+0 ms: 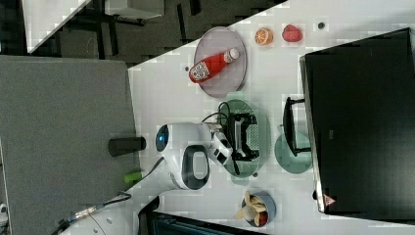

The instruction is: Drag strainer left to right.

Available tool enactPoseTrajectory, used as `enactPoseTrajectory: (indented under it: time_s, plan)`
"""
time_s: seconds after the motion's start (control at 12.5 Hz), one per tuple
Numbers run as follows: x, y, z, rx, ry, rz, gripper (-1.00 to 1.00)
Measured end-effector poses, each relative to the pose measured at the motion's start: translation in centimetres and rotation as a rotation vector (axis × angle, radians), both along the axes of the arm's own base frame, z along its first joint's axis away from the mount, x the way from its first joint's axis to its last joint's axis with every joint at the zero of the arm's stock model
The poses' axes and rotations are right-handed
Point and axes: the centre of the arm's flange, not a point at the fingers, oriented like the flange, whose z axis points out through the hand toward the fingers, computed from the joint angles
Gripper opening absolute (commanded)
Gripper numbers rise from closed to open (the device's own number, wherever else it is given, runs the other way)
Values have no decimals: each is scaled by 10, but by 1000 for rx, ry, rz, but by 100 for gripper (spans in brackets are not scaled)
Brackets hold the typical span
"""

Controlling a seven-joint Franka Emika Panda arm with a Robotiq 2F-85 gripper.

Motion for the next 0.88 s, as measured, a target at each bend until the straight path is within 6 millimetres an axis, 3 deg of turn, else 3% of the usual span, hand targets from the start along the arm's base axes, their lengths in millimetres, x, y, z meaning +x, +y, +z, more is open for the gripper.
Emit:
enactPoseTrajectory:
  time_s: [0.32,0.48,0.72,0.88]
  plan:
    - [5,-7,24,27,12,137,100]
    - [0,-5,54,39,62,261,100]
    - [4,20,130,79,132,426,100]
    - [13,32,205,147,64,476,100]
